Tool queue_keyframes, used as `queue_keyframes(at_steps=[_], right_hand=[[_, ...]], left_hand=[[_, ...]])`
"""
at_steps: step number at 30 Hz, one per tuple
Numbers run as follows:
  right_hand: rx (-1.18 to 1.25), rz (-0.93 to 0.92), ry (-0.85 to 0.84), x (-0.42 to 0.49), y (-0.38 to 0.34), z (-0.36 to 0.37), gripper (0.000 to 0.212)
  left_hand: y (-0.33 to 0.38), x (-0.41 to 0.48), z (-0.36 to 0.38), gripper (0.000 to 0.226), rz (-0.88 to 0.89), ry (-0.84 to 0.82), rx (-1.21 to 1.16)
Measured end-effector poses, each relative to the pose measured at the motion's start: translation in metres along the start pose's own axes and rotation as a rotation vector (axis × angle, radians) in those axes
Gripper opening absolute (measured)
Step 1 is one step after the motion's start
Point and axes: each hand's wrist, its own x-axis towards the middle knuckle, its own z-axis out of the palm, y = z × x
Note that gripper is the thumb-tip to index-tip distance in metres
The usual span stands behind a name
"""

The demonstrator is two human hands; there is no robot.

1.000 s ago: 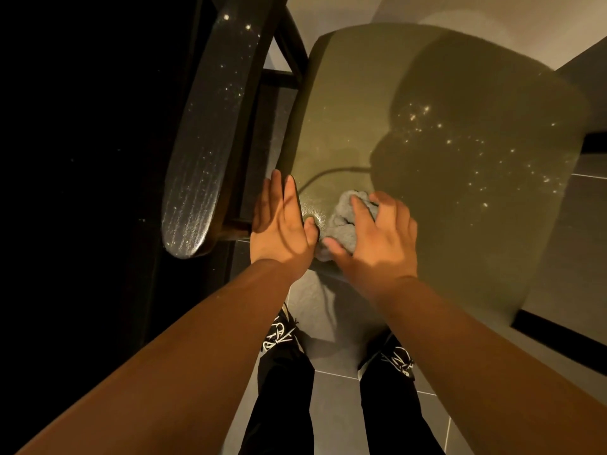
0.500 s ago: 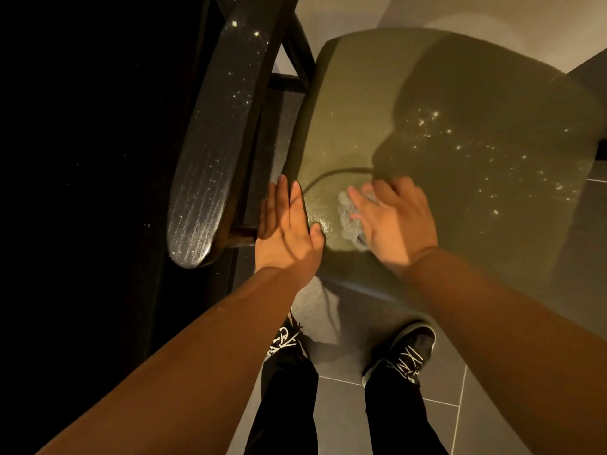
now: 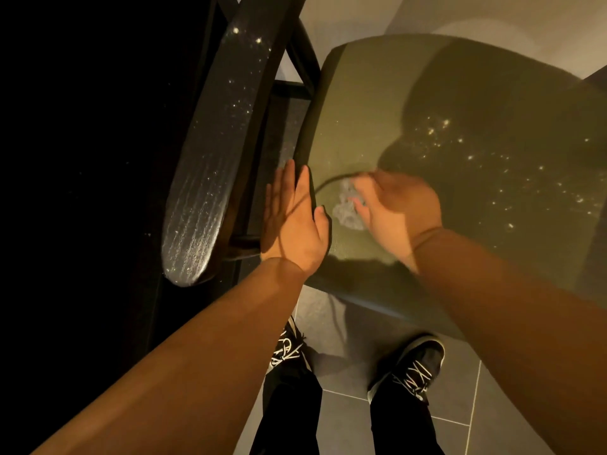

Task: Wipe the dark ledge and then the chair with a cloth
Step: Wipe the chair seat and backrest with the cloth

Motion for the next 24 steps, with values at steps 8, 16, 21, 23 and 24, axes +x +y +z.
queue_keyframes(at_steps=[8, 16, 21, 23, 24], right_hand=[[0.094, -0.099, -0.04, -0.018, -0.016, -0.001, 0.019], [0.107, 0.064, 0.065, 0.049, 0.002, -0.002, 0.04], [0.182, -0.029, -0.055, 0.002, -0.027, 0.001, 0.024], [0.153, -0.108, -0.078, 0.019, -0.015, 0.0, 0.021], [0.116, -0.152, -0.07, 0.033, -0.009, 0.0, 0.021]], left_hand=[[0.0, -0.002, 0.006, 0.078, -0.057, -0.028, 0.049], [0.002, 0.0, 0.007, 0.08, -0.074, -0.031, 0.067], [0.001, -0.001, 0.007, 0.081, -0.091, -0.041, 0.064], [0.003, -0.001, 0.006, 0.08, -0.097, -0.038, 0.067], [0.004, -0.001, 0.006, 0.08, -0.099, -0.038, 0.071]])
